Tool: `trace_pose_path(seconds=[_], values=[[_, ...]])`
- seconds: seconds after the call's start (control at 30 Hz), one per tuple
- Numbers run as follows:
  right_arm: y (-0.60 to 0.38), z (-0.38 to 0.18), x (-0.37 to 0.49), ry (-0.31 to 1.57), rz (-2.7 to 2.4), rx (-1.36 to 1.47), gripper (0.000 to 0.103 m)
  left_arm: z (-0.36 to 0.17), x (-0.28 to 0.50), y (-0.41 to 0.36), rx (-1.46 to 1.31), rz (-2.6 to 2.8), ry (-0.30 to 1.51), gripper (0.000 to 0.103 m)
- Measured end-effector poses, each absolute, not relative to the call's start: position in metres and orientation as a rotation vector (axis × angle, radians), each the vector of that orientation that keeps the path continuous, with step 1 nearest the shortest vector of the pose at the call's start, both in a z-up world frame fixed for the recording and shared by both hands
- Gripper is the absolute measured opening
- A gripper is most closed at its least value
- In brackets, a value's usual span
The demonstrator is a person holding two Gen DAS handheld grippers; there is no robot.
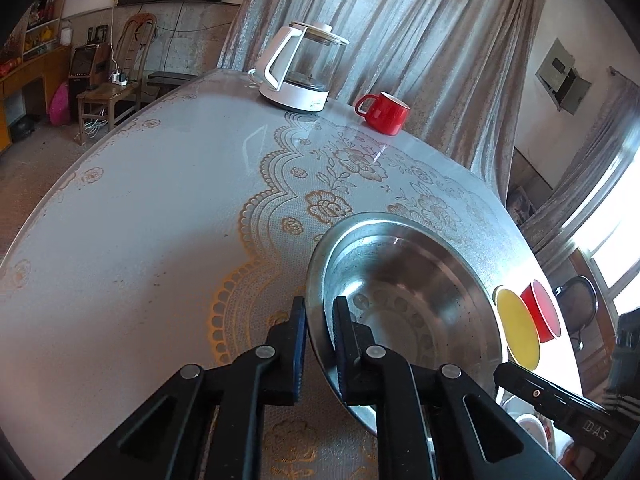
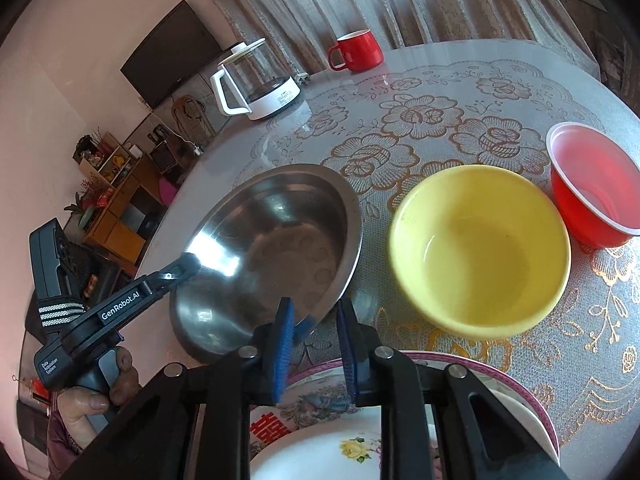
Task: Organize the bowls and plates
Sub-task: 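Grasp the steel basin rim with the left tool and pull it closer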
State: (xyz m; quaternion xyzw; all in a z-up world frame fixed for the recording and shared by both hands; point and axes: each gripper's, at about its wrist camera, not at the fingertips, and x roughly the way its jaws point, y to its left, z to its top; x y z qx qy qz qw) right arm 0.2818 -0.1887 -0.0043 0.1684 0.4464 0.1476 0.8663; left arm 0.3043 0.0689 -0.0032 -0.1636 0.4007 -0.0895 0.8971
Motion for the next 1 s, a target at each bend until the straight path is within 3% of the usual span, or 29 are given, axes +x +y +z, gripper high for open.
trace_pose_path(seconds=[0.7, 1.0], values=[[-0.111, -0.004, 0.225, 0.953, 0.498, 0.158, 0.021, 0.003, 0.144, 0.13, -0.412, -0.001, 0.772, 0.017], [-0.096, -0.001, 0.202, 0.948, 0.525, 0.111, 0.021, 0.002, 0.109, 0.135, -0.45, 0.016, 0.796, 0.019]])
